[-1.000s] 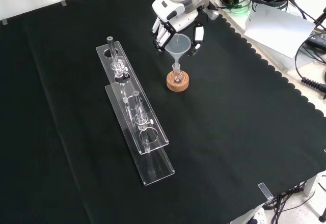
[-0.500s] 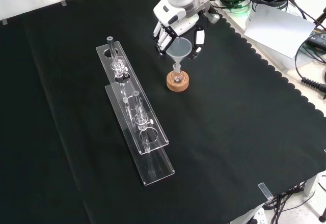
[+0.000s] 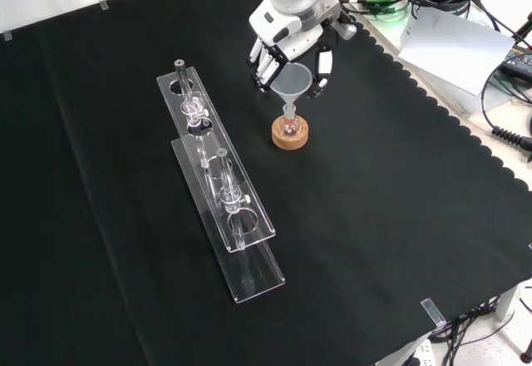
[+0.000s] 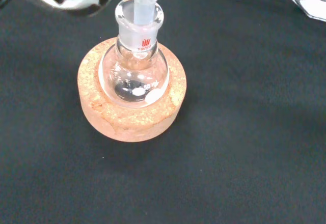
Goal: Place the funnel on the round-bottom flask.
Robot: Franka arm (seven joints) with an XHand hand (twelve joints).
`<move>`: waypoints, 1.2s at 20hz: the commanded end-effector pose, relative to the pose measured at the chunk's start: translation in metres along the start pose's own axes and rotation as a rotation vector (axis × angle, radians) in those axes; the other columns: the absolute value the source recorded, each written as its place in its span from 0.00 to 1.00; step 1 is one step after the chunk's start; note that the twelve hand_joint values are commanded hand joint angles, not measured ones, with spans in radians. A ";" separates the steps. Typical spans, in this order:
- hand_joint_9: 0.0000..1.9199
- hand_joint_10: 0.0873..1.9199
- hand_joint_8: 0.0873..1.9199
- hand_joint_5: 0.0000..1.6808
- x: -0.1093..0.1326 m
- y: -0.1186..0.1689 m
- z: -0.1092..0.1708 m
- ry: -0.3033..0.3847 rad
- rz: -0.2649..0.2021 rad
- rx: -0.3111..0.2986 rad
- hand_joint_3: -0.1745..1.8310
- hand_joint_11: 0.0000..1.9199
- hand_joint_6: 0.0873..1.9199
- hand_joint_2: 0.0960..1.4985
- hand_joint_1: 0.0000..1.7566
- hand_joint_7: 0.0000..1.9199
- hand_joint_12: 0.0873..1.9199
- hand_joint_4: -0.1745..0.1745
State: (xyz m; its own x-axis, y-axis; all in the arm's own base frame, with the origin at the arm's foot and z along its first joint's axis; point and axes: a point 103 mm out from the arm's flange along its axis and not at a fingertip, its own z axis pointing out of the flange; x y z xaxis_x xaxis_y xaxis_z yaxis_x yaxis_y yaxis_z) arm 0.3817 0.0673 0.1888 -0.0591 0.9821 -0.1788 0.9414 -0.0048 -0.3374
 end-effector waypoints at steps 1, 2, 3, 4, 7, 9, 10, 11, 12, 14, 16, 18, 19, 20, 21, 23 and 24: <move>0.53 0.18 0.31 0.45 -0.001 0.001 0.003 -0.007 0.045 0.005 0.46 0.37 0.39 0.41 0.53 0.34 0.61 0.47; 0.52 0.18 0.31 0.45 0.000 0.001 0.003 -0.008 0.040 0.004 0.46 0.37 0.39 0.41 0.53 0.34 0.61 0.47; 0.52 0.18 0.31 0.44 0.000 0.001 0.003 -0.005 0.033 0.003 0.46 0.37 0.40 0.41 0.53 0.34 0.61 0.47; 0.52 0.18 0.31 0.44 0.000 0.001 0.003 -0.003 0.024 0.001 0.46 0.37 0.40 0.41 0.53 0.34 0.61 0.47; 0.51 0.18 0.31 0.43 0.003 0.001 0.003 0.006 0.006 0.004 0.46 0.36 0.40 0.41 0.53 0.33 0.61 0.45; 0.49 0.19 0.32 0.40 0.004 0.001 0.003 0.013 -0.005 0.006 0.46 0.35 0.40 0.41 0.52 0.31 0.62 0.41; 0.48 0.20 0.33 0.38 0.004 0.002 0.003 0.013 -0.007 0.011 0.46 0.34 0.39 0.40 0.52 0.30 0.62 0.39; 0.47 0.20 0.33 0.36 0.005 0.001 0.003 0.016 -0.012 0.012 0.46 0.34 0.39 0.40 0.51 0.30 0.62 0.38; 0.47 0.20 0.33 0.35 0.003 0.001 0.003 0.021 -0.016 0.010 0.46 0.34 0.38 0.39 0.51 0.29 0.62 0.37; 0.45 0.22 0.34 0.32 0.002 0.000 0.003 0.021 -0.016 0.011 0.47 0.33 0.36 0.38 0.50 0.28 0.63 0.34; 0.44 0.23 0.34 0.30 0.004 -0.001 0.002 0.018 -0.020 0.011 0.47 0.32 0.33 0.37 0.50 0.27 0.63 0.33; 0.41 0.25 0.35 0.27 0.002 -0.002 0.002 0.012 -0.019 0.025 0.47 0.30 0.28 0.36 0.49 0.24 0.64 0.30; 0.39 0.26 0.35 0.26 0.002 -0.002 0.003 0.015 -0.019 0.038 0.47 0.28 0.25 0.35 0.49 0.22 0.65 0.29; 0.37 0.27 0.35 0.25 0.001 -0.003 0.003 0.017 -0.017 0.044 0.46 0.26 0.22 0.35 0.48 0.20 0.66 0.28; 0.35 0.28 0.35 0.24 0.001 -0.003 0.004 0.022 -0.017 0.055 0.46 0.23 0.18 0.35 0.48 0.17 0.67 0.27; 0.32 0.30 0.36 0.23 0.003 -0.003 0.003 0.017 -0.024 0.063 0.45 0.20 0.13 0.34 0.48 0.14 0.68 0.27; 0.30 0.30 0.35 0.22 0.001 -0.003 0.002 0.021 -0.028 0.067 0.45 0.18 0.11 0.34 0.47 0.12 0.69 0.27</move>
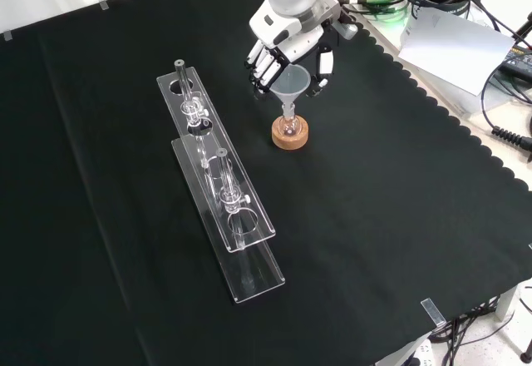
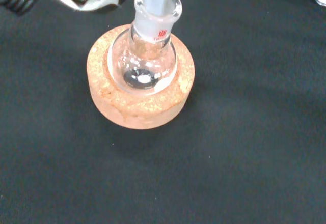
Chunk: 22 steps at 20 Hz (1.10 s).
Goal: Place the funnel on the round-bottom flask.
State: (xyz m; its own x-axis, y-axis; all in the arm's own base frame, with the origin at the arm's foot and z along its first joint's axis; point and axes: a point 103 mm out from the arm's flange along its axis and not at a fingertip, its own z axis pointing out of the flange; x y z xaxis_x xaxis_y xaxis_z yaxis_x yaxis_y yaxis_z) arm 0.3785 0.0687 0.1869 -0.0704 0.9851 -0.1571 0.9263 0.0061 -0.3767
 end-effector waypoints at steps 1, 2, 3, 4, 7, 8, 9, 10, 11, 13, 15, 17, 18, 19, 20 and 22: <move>0.28 0.31 0.35 0.21 -0.002 -0.002 0.000 0.009 -0.012 0.029 0.45 0.16 0.08 0.34 0.47 0.11 0.70 0.27; 0.27 0.31 0.34 0.21 -0.001 -0.002 0.000 0.006 -0.013 0.029 0.44 0.15 0.07 0.34 0.47 0.10 0.71 0.27; 0.26 0.31 0.34 0.21 -0.002 -0.003 0.000 0.000 -0.014 0.029 0.44 0.14 0.06 0.34 0.46 0.09 0.71 0.27; 0.26 0.32 0.34 0.21 0.001 -0.003 -0.001 -0.002 -0.008 0.044 0.44 0.14 0.05 0.33 0.46 0.08 0.71 0.27; 0.23 0.32 0.33 0.20 0.001 -0.005 -0.002 -0.006 -0.022 0.036 0.43 0.11 0.01 0.33 0.46 0.06 0.72 0.27; 0.21 0.33 0.33 0.19 0.005 -0.008 -0.005 -0.003 -0.028 0.022 0.42 0.10 0.00 0.33 0.46 0.04 0.73 0.27; 0.19 0.33 0.33 0.18 0.005 -0.009 -0.007 0.001 -0.035 0.003 0.42 0.09 0.00 0.33 0.45 0.03 0.73 0.27; 0.18 0.33 0.32 0.18 0.004 -0.011 -0.009 0.003 -0.039 -0.015 0.42 0.07 0.00 0.33 0.45 0.02 0.74 0.26; 0.17 0.34 0.32 0.17 0.003 -0.012 -0.012 0.002 -0.043 -0.032 0.41 0.06 0.00 0.33 0.44 0.01 0.74 0.26; 0.14 0.34 0.31 0.16 0.003 -0.016 -0.020 0.004 -0.049 -0.069 0.40 0.05 0.00 0.33 0.43 0.00 0.75 0.26; 0.11 0.35 0.29 0.16 0.002 -0.020 -0.030 0.007 -0.052 -0.105 0.38 0.03 0.00 0.34 0.42 0.00 0.76 0.26; 0.10 0.35 0.27 0.16 -0.002 -0.024 -0.038 0.006 -0.046 -0.134 0.38 0.01 0.00 0.34 0.42 0.00 0.76 0.26; 0.09 0.36 0.27 0.16 -0.004 -0.026 -0.042 0.007 -0.043 -0.147 0.38 0.01 0.00 0.34 0.41 0.00 0.76 0.26; 0.10 0.36 0.28 0.16 -0.007 -0.029 -0.046 0.011 -0.037 -0.155 0.38 0.01 0.00 0.34 0.41 0.00 0.76 0.26; 0.11 0.36 0.29 0.17 -0.011 -0.031 -0.050 0.014 -0.025 -0.161 0.37 0.01 0.00 0.35 0.41 0.01 0.76 0.26; 0.12 0.36 0.31 0.18 -0.021 -0.036 -0.056 0.022 -0.007 -0.172 0.37 0.03 0.00 0.35 0.41 0.03 0.76 0.26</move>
State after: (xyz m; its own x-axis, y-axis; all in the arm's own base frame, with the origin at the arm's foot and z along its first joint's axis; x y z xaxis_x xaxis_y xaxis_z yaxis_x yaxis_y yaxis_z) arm 0.3736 0.0711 0.2327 -0.0966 0.9854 -0.1405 0.9601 0.0551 -0.2741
